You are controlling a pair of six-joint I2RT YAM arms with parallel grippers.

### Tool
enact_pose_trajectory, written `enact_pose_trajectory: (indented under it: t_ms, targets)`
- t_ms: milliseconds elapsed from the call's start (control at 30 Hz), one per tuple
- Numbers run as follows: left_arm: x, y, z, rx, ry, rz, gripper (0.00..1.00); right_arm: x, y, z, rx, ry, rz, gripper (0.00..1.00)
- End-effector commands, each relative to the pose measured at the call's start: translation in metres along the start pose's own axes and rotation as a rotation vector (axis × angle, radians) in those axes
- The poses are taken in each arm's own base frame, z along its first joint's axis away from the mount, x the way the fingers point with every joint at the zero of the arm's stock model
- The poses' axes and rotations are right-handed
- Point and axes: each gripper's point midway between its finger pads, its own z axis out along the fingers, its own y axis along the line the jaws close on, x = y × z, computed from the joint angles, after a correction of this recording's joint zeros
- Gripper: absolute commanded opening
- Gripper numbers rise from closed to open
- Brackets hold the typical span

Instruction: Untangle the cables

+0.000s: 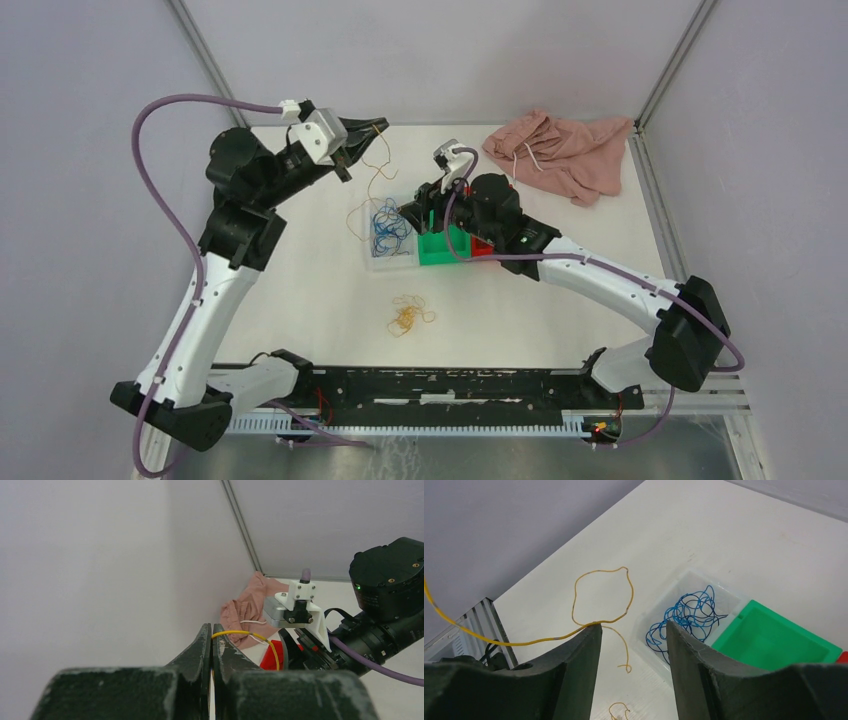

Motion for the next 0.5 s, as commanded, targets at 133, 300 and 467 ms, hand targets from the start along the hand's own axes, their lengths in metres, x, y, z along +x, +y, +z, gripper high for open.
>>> enact_pose_trajectory:
  t_ms: [133,300,467]
  targets:
    - [-0.009,-0.005,0.025,0.069,-0.071,-0.058,0.03,-0.005,-0.020,0.000,0.032,-0.046,0.053,0.55]
    - [0.002,-0.004,0.039,0.084,-0.064,-0.066,0.03,0.002,-0.035,-0.001,0.062,-0.033,0.055,0.54]
    - [0.017,-0.008,0.053,0.113,-0.057,-0.079,0.03,0.009,-0.057,-0.006,0.127,-0.018,0.038,0.52]
